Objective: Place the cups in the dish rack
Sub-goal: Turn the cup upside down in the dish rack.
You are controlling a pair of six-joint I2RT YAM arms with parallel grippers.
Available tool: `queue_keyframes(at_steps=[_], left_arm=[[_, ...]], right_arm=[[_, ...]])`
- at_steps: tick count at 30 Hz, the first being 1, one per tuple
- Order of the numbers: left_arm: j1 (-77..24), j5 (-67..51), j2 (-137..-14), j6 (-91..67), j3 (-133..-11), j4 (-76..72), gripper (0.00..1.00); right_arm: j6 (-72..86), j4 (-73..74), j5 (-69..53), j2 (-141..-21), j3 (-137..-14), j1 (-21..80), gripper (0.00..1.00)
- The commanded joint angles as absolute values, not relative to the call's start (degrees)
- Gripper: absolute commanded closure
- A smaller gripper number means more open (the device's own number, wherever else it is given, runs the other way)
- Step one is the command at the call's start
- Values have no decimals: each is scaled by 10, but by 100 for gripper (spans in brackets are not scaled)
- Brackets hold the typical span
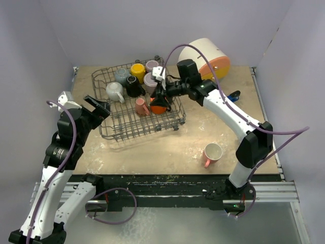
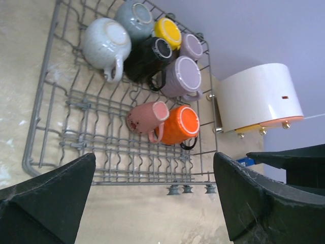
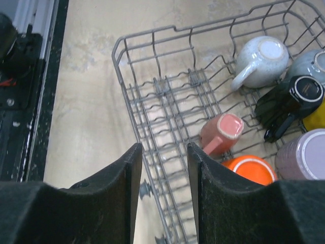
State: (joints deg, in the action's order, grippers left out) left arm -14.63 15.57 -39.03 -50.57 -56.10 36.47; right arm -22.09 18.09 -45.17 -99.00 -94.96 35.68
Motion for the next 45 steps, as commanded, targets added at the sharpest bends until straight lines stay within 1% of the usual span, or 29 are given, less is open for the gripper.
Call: queue_keyframes(at_steps=[1, 6, 11, 15, 27, 32, 40, 45], left_arm=[[-145, 98, -403, -470, -548, 258, 1], [-145, 32, -433, -453, -544, 198, 1], [-145, -49, -467, -436, -539, 141, 1], [-145, -85, -499, -435, -548, 118, 1], [-145, -108, -532, -470, -545, 93, 1], [-145, -108, -532, -492, -538, 100, 0], [-145, -110, -545, -490, -559, 156, 0], [-144, -125, -550, -482, -568, 152, 0]], right_arm=[[-331, 262, -552, -934, -927, 342, 56], [-368, 301, -544, -902, -894, 334, 54], [-384, 317, -560, -891, -895, 315, 54], [-386, 318, -564, -880, -892, 288, 54], [-347, 282, -613, -813, -823, 197, 53], [-339, 273, -630, -776, -779, 182, 53], [-348, 305, -598, -707, -712, 175, 53], [-360, 343, -566, -684, -710, 162, 53]])
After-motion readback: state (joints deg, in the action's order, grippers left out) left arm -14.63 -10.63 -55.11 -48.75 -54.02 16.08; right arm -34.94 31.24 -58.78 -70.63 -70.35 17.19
